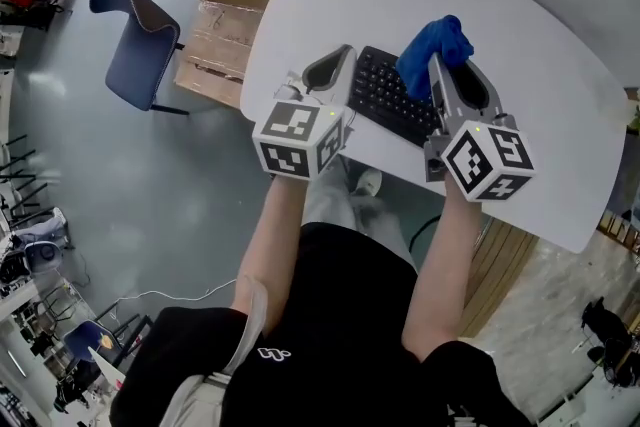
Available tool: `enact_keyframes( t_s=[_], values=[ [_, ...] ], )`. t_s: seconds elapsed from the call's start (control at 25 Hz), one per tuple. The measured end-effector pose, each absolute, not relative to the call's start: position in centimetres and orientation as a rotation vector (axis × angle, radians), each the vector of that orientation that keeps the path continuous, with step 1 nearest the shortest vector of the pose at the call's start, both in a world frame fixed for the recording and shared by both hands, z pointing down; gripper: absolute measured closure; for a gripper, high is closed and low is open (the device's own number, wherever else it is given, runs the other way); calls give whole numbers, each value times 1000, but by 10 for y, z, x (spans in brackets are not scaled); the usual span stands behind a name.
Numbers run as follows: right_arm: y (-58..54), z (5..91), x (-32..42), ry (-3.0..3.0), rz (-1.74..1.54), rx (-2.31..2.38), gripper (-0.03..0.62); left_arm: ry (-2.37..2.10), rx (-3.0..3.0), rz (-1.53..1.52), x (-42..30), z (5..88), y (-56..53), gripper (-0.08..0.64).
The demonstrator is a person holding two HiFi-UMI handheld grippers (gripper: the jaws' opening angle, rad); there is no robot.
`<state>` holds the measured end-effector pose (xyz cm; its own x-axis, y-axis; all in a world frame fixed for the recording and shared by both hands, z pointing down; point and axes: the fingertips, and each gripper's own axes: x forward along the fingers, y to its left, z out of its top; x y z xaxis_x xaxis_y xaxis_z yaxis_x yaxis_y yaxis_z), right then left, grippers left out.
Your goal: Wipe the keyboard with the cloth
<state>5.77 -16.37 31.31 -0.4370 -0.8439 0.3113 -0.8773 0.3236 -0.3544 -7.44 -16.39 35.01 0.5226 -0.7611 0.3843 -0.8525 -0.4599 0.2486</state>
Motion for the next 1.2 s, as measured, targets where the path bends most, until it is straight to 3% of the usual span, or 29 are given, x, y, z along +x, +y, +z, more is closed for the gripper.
enact_keyframes(
  t_s=[1.2],
  values=[
    [-202, 459, -31, -2245, 1112, 1328, 495, -1059, 2274, 450, -92, 458, -198, 561]
  ],
)
